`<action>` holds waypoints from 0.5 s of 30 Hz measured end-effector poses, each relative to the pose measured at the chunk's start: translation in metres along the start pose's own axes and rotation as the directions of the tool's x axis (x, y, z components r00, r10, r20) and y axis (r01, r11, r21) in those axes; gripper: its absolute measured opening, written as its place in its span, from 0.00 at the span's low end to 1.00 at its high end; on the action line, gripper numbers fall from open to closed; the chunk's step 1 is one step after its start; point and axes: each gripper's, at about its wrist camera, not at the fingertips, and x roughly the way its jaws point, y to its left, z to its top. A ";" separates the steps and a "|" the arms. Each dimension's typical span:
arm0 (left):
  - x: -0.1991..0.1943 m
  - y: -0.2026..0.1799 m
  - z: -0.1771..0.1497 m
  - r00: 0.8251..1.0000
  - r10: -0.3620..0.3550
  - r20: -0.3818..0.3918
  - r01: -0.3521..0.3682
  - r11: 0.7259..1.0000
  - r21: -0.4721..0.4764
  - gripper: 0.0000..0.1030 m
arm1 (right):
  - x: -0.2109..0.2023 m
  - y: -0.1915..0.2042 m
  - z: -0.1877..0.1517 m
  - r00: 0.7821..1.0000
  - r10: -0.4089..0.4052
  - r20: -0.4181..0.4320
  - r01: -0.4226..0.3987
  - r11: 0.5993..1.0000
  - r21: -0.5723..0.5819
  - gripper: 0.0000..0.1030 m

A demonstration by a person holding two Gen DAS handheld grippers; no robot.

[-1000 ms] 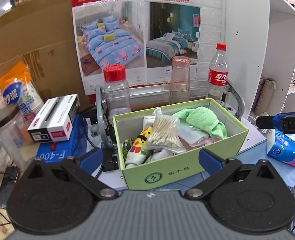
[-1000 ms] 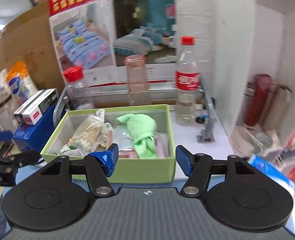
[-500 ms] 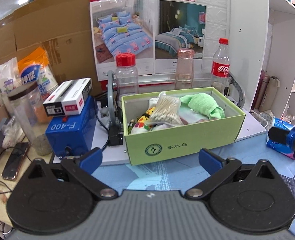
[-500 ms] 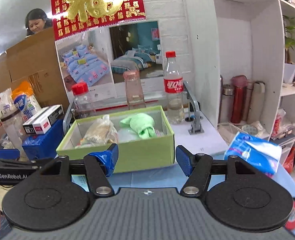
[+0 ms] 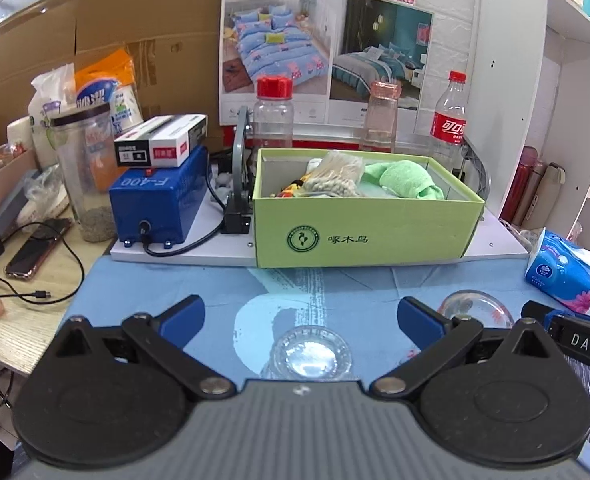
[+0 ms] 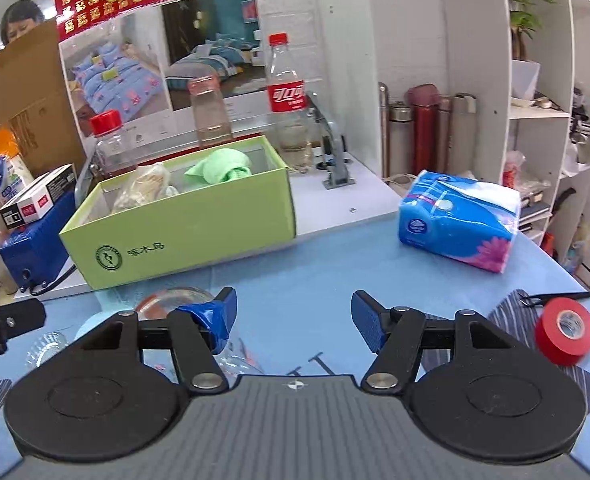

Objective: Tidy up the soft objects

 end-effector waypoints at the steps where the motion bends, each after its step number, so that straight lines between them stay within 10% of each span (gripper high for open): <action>1: -0.002 -0.003 -0.002 1.000 0.002 0.003 -0.002 1.000 0.007 0.99 | -0.001 -0.002 -0.002 1.000 0.003 -0.002 -0.003 1.000 0.001 0.48; 15: -0.018 -0.021 -0.059 0.998 -0.015 -0.062 0.020 0.997 0.075 0.99 | -0.032 -0.006 -0.045 0.995 0.092 -0.029 -0.092 0.996 0.001 0.48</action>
